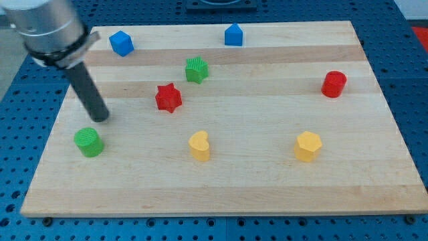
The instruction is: Move your arm towards yellow heart
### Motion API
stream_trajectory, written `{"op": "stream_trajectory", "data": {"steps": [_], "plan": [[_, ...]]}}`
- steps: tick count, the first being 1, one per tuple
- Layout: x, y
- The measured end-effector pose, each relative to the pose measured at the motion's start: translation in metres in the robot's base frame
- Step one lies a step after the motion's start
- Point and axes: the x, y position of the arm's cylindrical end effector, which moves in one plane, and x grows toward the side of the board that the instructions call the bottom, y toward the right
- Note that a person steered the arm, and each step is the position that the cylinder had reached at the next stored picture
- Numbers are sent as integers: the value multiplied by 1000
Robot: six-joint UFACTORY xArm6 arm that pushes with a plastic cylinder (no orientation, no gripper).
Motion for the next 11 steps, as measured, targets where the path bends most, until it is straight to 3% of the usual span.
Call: {"op": "stream_trajectory", "data": {"steps": [4,5,7,8,10,11], "plan": [[130,105],[153,158],[140,223],[110,223],[80,199],[80,157]]}}
